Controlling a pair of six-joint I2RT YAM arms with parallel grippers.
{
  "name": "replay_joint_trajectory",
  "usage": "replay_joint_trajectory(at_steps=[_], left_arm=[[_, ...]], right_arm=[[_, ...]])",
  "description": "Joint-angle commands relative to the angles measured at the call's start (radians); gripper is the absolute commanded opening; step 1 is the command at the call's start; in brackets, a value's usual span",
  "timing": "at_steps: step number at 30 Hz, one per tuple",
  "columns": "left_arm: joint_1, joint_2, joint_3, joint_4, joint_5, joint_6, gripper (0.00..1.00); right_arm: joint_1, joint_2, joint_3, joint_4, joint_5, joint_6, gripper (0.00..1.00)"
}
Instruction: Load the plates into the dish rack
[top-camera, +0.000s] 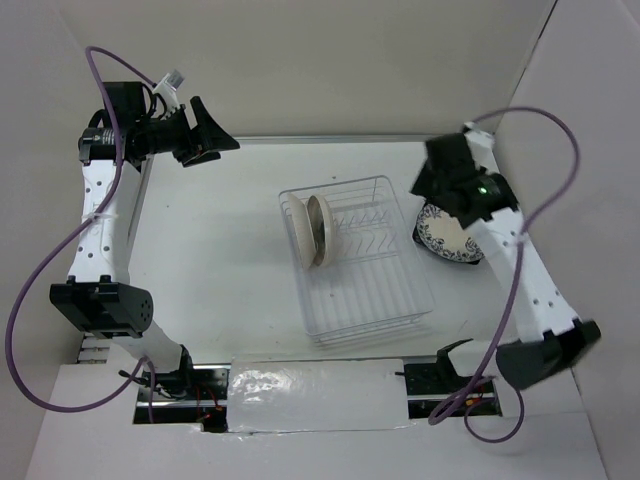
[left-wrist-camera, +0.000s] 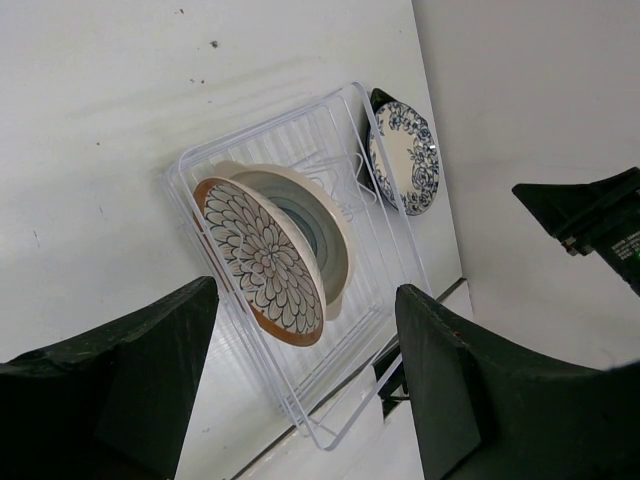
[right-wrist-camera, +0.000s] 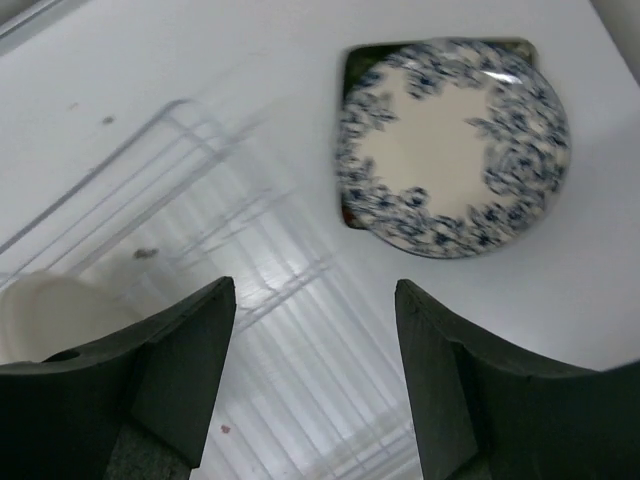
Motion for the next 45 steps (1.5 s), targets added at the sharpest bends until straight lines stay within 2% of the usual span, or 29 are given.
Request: replay_joint_trajectory(at_steps=[1, 6, 11, 15, 21, 26, 31, 34, 35, 36, 45], left_arm=[[-0.002, -0.023, 0.009, 0.023, 0.013, 0.025, 0.83], [-0.019, -0.014, 0.021, 0.023, 0.001, 0.028, 0.84], [-0.034, -0.007, 0.027, 0.02, -0.01, 0.036, 0.84], [-0.034, -0.007, 0.018, 0.026, -0.004, 0.039, 0.84], [-0.034, 0.0, 0.004, 0.034, 0.013, 0.043, 0.84], [-0.036, 0.0, -0.006, 0.04, 0.029, 0.039, 0.84], [-0.037, -0.007, -0.022, 0.043, 0.027, 0.045, 0.84], [-0.036, -0.011, -0.025, 0.045, 0.025, 0.046, 0.84], [-0.036, -0.01, -0.023, 0.045, 0.025, 0.045, 0.84], [-0.034, -0.011, -0.02, 0.042, 0.025, 0.046, 0.84], [-0.034, -0.013, -0.022, 0.042, 0.022, 0.042, 0.84]], right_arm=[[-0.193, -0.142, -0.225, 0.116, -0.212, 0.04, 0.72], [-0.502, -0.305, -0.601, 0.294, -0.473, 0.153, 0.72], [-0.681, -0.317, -0.789, 0.406, -0.606, 0.209, 0.78], [-0.75, -0.284, -0.855, 0.478, -0.65, 0.233, 0.78], [-0.775, -0.186, -0.867, 0.561, -0.603, 0.241, 0.68], [-0.806, -0.072, -0.826, 0.592, -0.621, 0.241, 0.65], [-0.807, -0.041, -0.864, 0.647, -0.646, 0.272, 0.63], [-0.807, -0.03, -0.882, 0.673, -0.635, 0.276, 0.49], [-0.806, -0.029, -0.884, 0.679, -0.627, 0.276, 0.39], [-0.806, -0.023, -0.884, 0.687, -0.629, 0.273, 0.36], [-0.807, 0.012, -0.872, 0.687, -0.632, 0.264, 0.33]])
